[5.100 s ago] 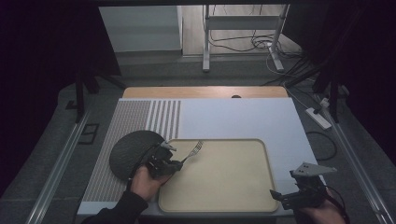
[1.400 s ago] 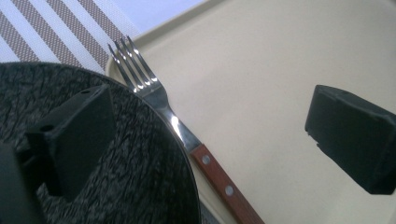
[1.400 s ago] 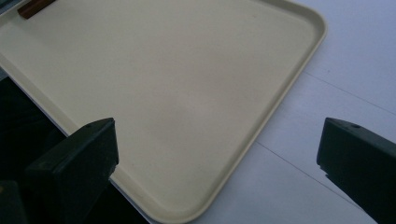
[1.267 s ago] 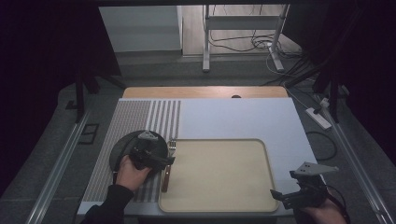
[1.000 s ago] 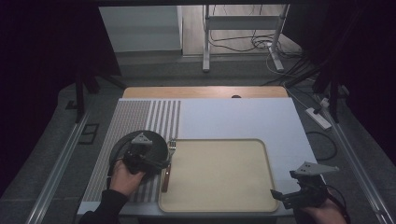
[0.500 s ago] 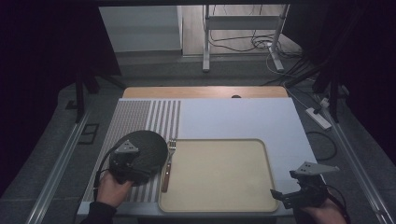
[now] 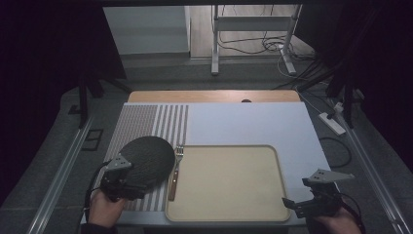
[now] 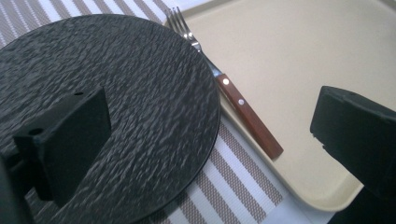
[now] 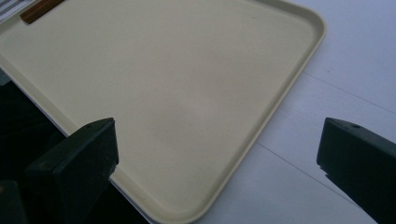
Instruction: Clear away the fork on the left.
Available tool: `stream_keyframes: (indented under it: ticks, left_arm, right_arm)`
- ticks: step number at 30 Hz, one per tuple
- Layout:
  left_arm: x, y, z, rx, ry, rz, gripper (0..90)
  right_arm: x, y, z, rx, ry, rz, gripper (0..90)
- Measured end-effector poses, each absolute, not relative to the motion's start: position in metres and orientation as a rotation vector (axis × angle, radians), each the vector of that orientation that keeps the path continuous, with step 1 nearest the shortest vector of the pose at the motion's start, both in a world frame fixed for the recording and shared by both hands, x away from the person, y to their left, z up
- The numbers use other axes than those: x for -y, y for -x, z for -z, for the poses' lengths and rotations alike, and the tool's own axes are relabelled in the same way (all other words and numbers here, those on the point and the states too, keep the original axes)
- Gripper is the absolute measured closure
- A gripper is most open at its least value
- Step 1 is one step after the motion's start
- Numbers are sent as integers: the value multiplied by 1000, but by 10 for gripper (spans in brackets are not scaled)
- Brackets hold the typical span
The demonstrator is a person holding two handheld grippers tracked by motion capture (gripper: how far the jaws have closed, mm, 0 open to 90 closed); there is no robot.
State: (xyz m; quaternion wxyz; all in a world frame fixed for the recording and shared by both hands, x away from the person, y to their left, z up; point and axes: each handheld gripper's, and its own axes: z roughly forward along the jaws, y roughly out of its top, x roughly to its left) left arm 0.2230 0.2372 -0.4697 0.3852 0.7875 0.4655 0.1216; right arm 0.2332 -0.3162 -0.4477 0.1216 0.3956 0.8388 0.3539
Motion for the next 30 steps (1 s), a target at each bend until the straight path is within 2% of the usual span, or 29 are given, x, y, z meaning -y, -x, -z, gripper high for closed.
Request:
stream_keyframes:
  ticks: [14, 30]
  left_arm:
    - [-261, -190, 472, -1255, -1945, -344, 0]
    - [-271, -169, 478, -1331, -1982, -369, 0]
  right_arm:
    - [316, -233, 448, -2446, -1160, -1033, 0]
    - [316, -233, 448, -2441, -1166, -1030, 0]
